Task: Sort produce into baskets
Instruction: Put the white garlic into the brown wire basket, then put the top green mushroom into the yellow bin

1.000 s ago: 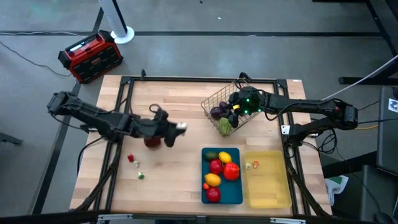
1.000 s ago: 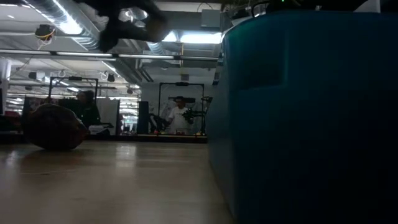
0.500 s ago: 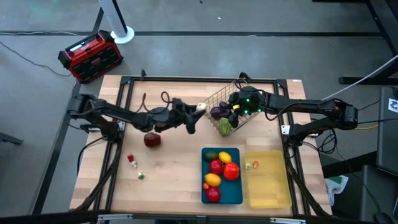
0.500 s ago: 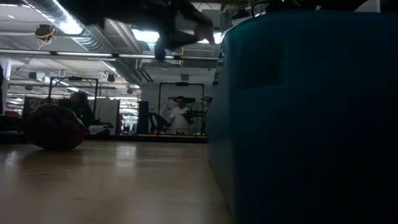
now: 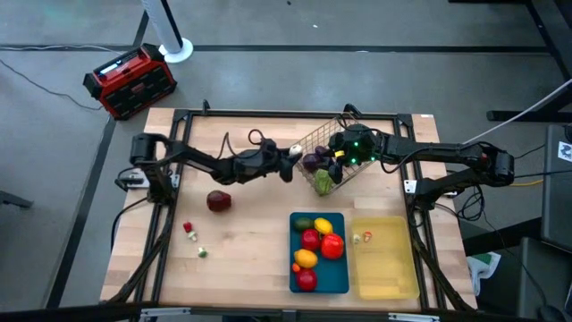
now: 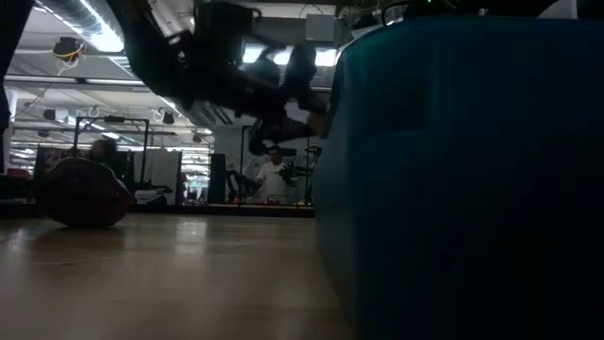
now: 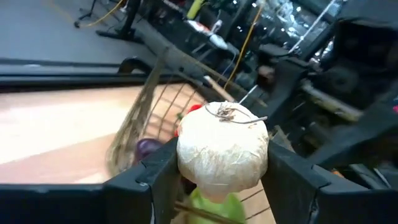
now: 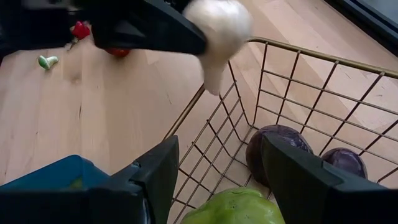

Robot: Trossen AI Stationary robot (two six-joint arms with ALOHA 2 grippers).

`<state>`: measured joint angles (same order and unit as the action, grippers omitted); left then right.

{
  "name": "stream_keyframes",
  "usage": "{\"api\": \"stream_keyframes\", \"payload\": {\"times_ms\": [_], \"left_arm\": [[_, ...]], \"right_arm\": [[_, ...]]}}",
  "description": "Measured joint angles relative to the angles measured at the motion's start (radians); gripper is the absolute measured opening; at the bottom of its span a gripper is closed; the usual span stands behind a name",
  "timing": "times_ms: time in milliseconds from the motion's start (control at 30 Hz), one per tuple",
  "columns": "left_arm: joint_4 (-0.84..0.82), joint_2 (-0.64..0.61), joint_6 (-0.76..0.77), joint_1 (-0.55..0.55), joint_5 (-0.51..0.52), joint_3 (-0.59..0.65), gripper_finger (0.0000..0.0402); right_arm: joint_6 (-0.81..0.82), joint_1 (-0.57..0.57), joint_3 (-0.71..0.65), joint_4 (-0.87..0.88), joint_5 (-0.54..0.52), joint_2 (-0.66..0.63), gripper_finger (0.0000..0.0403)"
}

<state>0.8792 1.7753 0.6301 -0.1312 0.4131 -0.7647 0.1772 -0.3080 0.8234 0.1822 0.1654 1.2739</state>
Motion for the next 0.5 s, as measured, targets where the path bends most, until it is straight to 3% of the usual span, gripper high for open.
{"api": "stream_keyframes", "payload": {"times_ms": [167, 500], "left_arm": [[0.001, 0.039, 0.042, -0.038, -0.087, -0.01, 0.0216], [-0.009, 0.049, -0.002, -0.048, -0.148, -0.057, 0.0284]], "right_arm": [[0.0, 0.0, 0.0, 0.0, 0.0, 0.0, 0.0227], [0.0, 0.0, 0.0, 0.0, 0.0, 0.0, 0.0227]]}}
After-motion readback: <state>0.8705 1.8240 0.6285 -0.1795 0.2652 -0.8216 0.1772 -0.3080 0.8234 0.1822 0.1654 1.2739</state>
